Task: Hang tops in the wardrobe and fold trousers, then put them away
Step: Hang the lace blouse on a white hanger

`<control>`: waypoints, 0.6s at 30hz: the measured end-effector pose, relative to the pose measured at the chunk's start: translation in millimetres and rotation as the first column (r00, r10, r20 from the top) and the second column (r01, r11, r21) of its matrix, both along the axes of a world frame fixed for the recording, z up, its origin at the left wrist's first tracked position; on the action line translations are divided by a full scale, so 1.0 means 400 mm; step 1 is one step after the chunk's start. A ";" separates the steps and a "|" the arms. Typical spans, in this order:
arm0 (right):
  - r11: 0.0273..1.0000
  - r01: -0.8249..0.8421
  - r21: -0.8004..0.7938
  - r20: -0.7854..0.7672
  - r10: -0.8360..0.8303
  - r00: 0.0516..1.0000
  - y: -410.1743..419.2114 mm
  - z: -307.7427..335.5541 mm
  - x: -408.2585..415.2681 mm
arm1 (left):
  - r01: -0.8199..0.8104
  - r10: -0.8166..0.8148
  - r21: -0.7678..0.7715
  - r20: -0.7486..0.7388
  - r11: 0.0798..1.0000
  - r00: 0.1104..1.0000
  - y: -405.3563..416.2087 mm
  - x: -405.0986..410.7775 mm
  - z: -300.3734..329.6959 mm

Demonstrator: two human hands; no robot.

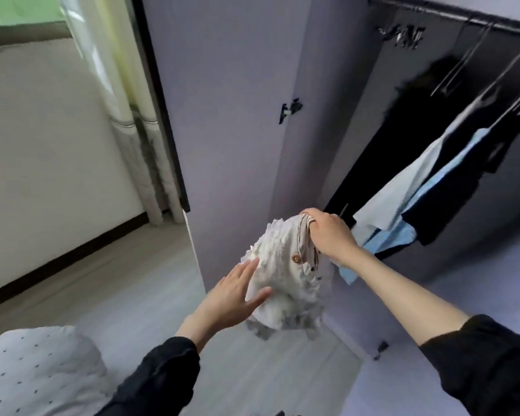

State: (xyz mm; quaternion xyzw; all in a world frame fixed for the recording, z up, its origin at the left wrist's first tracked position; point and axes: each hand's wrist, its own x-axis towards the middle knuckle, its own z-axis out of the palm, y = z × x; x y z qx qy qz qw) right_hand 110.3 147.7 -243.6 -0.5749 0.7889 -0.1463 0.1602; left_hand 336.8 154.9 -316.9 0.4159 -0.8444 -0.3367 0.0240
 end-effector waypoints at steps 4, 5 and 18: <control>0.977 0.193 -0.094 0.107 -0.183 0.977 0.022 0.031 -0.126 | 0.091 -0.091 0.048 -0.020 0.995 0.996 -0.049 -0.122 0.010; 0.960 0.250 -0.123 0.123 -0.236 0.964 0.025 0.046 -0.167 | 0.129 -0.128 0.025 -0.013 0.991 0.992 -0.076 -0.174 0.013; 0.705 0.645 -0.294 0.425 -0.508 0.749 0.046 0.144 -0.361 | 0.102 -0.143 -0.232 -0.167 0.967 0.975 -0.297 -0.560 0.095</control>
